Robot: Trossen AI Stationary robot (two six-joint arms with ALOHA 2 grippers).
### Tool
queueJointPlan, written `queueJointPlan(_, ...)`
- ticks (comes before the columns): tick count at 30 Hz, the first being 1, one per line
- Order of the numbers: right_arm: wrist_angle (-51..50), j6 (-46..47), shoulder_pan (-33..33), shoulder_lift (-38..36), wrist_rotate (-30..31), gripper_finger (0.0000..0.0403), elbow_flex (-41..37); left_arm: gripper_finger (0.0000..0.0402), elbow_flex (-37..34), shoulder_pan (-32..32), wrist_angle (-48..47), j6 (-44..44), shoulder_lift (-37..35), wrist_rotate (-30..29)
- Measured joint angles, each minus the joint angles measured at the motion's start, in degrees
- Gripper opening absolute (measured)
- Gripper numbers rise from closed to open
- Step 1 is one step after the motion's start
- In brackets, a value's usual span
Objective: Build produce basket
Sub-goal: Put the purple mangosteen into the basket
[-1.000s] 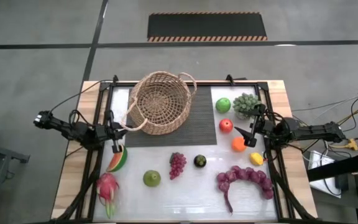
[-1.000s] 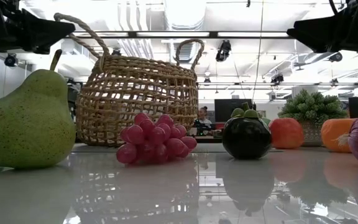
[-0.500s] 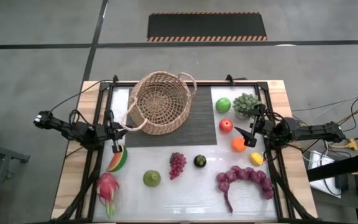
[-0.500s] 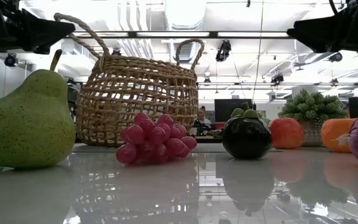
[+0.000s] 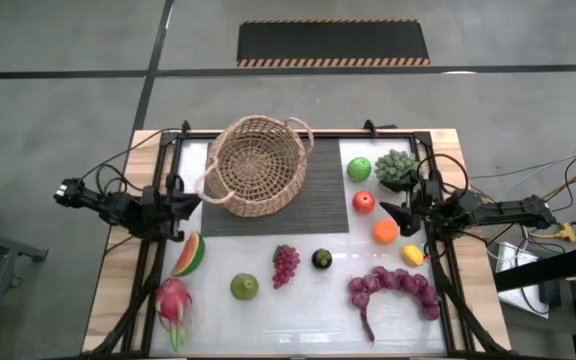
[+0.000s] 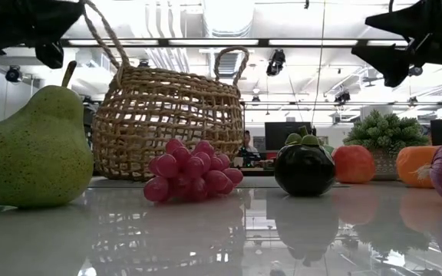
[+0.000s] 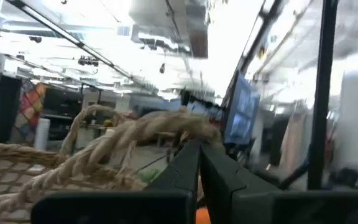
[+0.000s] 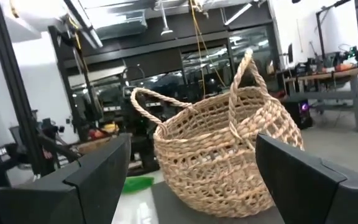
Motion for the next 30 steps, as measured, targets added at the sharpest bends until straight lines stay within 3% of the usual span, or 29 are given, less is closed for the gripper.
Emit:
queueJointPlan(4,0.0,-3.4,0.0,0.0,-0.1,0.0327,0.0,0.0000,2.5,0.0,0.2,-0.1,-0.1,0.2)
queueJointPlan(20,0.3,-0.8,0.0,0.0,-0.1,0.0327,0.0,0.0000,6.8,0.0,10.6,3.6,-0.1,0.1)
queueJointPlan(25,2.0,-0.8,0.0,-0.1,0.0,0.0327,0.0,0.0000,6.7,0.0,12.1,13.3,-0.1,-0.4)
queueJointPlan(30,1.9,-2.9,0.0,-0.1,-0.1,0.0327,0.0,0.0000,6.7,0.0,11.9,17.0,0.0,-0.5)
